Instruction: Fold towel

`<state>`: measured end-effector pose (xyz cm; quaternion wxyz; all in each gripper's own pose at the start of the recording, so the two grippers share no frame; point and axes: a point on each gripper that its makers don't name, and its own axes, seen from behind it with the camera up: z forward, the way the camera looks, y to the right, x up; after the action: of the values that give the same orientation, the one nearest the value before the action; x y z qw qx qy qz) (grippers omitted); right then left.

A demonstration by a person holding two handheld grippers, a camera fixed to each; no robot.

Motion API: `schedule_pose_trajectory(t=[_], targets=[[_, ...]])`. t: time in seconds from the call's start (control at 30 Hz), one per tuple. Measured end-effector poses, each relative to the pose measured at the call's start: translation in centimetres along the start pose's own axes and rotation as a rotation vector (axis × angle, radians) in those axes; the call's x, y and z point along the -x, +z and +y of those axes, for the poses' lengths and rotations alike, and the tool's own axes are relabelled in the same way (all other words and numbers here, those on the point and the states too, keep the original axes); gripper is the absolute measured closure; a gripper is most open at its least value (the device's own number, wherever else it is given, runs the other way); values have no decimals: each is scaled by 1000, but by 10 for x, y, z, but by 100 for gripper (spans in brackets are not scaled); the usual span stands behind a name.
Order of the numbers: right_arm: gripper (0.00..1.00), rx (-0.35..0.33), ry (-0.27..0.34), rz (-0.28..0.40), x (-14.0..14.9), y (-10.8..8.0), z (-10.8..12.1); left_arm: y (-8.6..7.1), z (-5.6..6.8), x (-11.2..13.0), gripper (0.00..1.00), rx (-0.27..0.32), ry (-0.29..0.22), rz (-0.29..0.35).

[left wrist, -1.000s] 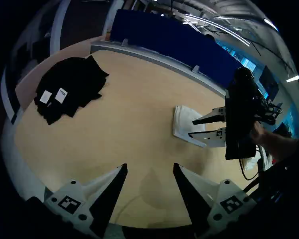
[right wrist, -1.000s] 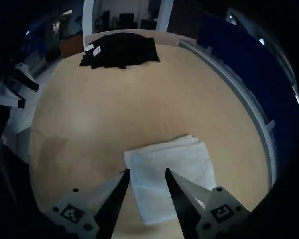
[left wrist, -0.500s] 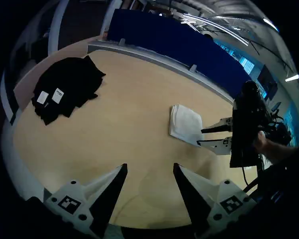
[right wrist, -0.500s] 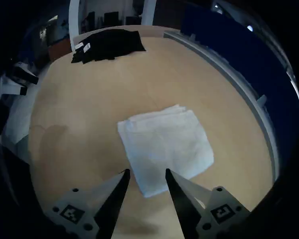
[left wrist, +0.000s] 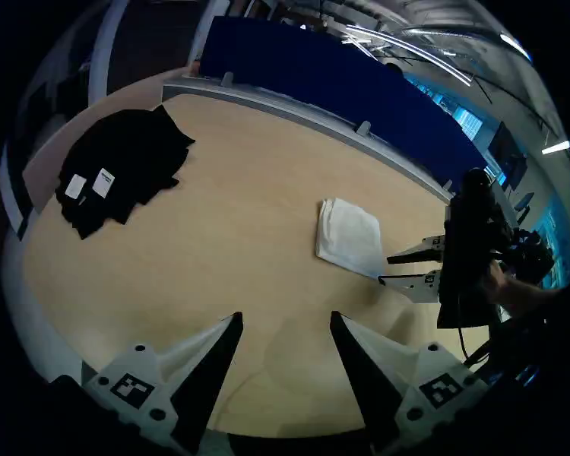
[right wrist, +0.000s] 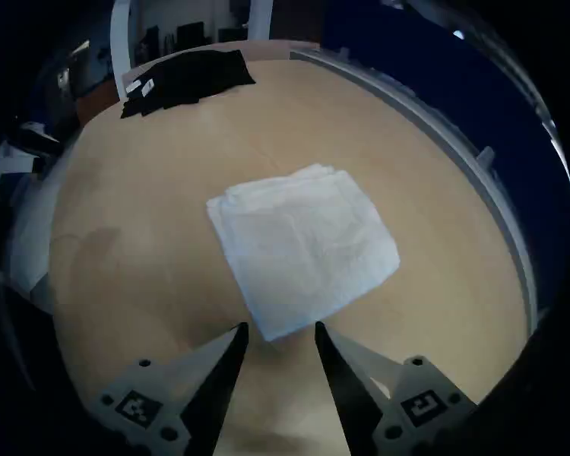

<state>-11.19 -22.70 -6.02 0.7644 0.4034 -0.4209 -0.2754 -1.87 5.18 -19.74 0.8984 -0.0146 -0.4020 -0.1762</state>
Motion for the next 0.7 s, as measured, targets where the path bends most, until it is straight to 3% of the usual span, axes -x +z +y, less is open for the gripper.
schedule_pose_trajectory(t=[0.57, 0.7], targets=[[64, -19, 97, -5, 10, 12, -13, 0, 1, 1, 15, 2, -6, -1], [80, -30, 125, 1, 10, 13, -14, 1, 3, 1, 15, 4, -5, -2]])
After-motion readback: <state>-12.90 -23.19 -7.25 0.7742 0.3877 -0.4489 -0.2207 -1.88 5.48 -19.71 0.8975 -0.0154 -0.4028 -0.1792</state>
